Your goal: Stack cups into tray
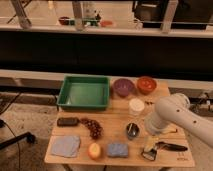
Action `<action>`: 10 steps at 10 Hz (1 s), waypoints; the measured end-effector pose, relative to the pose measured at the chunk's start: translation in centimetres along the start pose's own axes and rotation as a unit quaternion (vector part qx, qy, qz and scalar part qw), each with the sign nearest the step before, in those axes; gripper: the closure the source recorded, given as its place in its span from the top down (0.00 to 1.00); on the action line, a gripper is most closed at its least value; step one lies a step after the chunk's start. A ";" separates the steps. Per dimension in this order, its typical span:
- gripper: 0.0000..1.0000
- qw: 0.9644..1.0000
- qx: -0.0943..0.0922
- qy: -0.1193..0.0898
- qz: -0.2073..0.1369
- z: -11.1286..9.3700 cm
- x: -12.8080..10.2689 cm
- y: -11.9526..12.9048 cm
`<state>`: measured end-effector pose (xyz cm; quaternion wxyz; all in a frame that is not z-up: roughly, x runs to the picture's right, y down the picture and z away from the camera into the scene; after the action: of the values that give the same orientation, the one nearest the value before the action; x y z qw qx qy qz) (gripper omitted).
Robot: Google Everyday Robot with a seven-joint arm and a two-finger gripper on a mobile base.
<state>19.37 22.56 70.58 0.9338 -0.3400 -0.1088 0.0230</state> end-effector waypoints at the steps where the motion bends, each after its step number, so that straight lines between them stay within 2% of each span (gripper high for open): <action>1: 0.80 1.000 -0.004 -0.005 0.000 0.3 -0.4 0.3; 7: 0.80 0.999 -0.018 -0.030 -0.011 0.5 -2.3 1.7; 10: 0.80 0.998 -0.028 -0.056 -0.014 0.9 -3.4 2.2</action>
<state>15.97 24.43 69.19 0.9167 -0.3626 -0.1657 0.0261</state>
